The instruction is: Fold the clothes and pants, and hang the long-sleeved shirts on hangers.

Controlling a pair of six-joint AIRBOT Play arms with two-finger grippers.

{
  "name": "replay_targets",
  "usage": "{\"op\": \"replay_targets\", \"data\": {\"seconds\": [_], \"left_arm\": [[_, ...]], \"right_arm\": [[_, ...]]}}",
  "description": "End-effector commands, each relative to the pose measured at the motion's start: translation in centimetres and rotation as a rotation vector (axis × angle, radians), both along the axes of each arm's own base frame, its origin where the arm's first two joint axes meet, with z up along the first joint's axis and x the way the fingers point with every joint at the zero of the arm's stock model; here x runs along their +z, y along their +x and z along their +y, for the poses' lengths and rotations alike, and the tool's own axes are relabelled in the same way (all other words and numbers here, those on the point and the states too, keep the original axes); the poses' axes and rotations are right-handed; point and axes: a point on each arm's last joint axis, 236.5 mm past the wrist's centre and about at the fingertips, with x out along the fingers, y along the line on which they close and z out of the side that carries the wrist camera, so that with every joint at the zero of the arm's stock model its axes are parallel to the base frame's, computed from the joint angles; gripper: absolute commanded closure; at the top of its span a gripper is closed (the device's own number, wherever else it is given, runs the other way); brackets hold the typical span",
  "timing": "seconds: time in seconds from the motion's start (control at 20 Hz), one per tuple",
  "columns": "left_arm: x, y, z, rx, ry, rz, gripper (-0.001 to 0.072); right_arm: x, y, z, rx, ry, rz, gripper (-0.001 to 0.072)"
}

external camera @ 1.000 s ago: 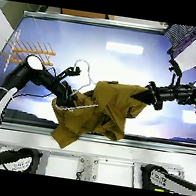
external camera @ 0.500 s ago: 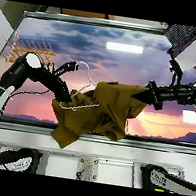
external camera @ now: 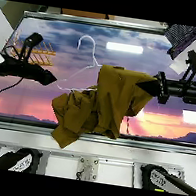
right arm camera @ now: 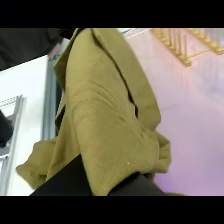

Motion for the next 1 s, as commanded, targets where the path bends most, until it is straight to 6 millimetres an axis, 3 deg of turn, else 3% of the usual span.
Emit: {"op": "replay_targets", "data": {"seconds": [0.0, 0.05, 0.1, 0.45, 0.6, 0.85, 0.9, 0.95], "left_arm": [[0.2, -2.5, -0.8, 0.045, -0.035, -0.012, 0.0304], [-1.1, -3.9, -2.1, 0.012, -0.041, 0.019, 0.0034], [-2.5, -5.2, -3.3, -0.009, -0.046, 0.050, 0.0002], [-9.6, -10.6, -11.4, -0.172, -0.050, 0.116, 0.0003], [-11.6, -12.1, -12.6, -0.202, -0.041, 0.128, 0.0003], [-14.9, -11.9, -12.9, -0.158, -0.029, 0.206, 0.0003], [-15.8, -12.3, -13.2, -0.171, -0.016, 0.232, 0.0069], [-16.6, -12.5, -13.3, -0.175, -0.004, 0.254, 0.0317]], "right_arm": [[2.0, 1.2, -0.4, -0.104, 0.003, -0.045, 0.0704], [2.1, 1.4, -0.5, -0.117, 0.003, -0.041, 0.0704], [2.2, 1.5, -0.5, -0.125, 0.005, -0.033, 0.0704], [2.1, 1.5, -0.5, -0.128, 0.012, -0.001, 0.0704], [2.1, 1.5, -0.5, -0.127, 0.013, 0.000, 0.0703], [2.2, 1.4, -0.5, -0.128, 0.014, 0.007, 0.0704], [2.2, 1.4, -0.5, -0.128, 0.015, 0.007, 0.0704], [2.2, 1.4, -0.5, -0.129, 0.016, 0.012, 0.0704]]}}
